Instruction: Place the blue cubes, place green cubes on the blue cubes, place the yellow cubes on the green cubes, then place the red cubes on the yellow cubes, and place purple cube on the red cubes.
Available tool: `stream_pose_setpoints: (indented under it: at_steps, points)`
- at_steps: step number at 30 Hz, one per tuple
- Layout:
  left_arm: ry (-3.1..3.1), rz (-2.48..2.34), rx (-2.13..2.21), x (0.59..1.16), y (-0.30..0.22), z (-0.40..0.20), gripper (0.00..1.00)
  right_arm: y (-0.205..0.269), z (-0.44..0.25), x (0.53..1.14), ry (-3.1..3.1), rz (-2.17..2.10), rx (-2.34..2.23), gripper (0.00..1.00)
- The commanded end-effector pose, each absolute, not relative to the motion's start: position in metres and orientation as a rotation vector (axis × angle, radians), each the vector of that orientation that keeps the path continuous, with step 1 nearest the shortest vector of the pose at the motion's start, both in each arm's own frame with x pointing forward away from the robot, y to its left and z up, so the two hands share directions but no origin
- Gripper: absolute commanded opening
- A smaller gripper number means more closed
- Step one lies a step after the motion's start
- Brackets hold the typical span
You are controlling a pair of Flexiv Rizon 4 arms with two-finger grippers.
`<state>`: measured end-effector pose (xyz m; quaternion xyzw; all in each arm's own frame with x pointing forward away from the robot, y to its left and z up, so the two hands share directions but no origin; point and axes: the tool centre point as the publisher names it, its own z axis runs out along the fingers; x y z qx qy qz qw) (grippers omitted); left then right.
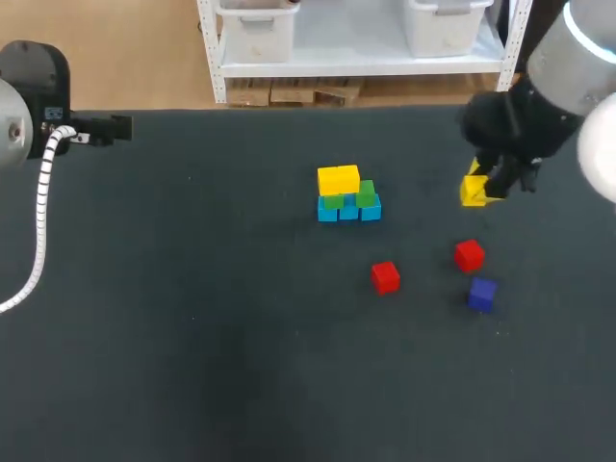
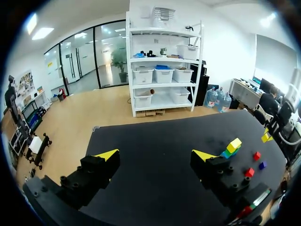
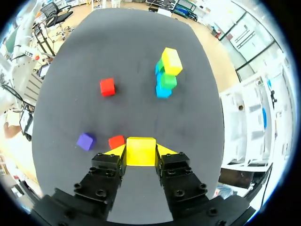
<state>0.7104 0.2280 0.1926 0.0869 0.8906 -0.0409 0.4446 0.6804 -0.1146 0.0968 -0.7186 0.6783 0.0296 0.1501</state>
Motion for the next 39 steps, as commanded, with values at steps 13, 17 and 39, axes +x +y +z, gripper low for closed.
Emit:
stream_pose_setpoints:
  at_steps: [13, 17, 39]
  points:
    - [2.206, -0.103, 0.215, 0.710, 0.228, 0.192, 1.00, -0.035, 0.094, 0.730, 1.933, 0.138, -2.172, 0.00]
    - [2.206, -0.103, 0.215, 0.710, 0.228, 0.192, 1.00, -0.023, 0.092, 0.731, 1.932, 0.120, -2.186, 0.00]
    - [2.206, -0.103, 0.215, 0.710, 0.228, 0.192, 1.00, 0.007, 0.068, 0.751, 2.008, 0.168, -2.178, 0.00]
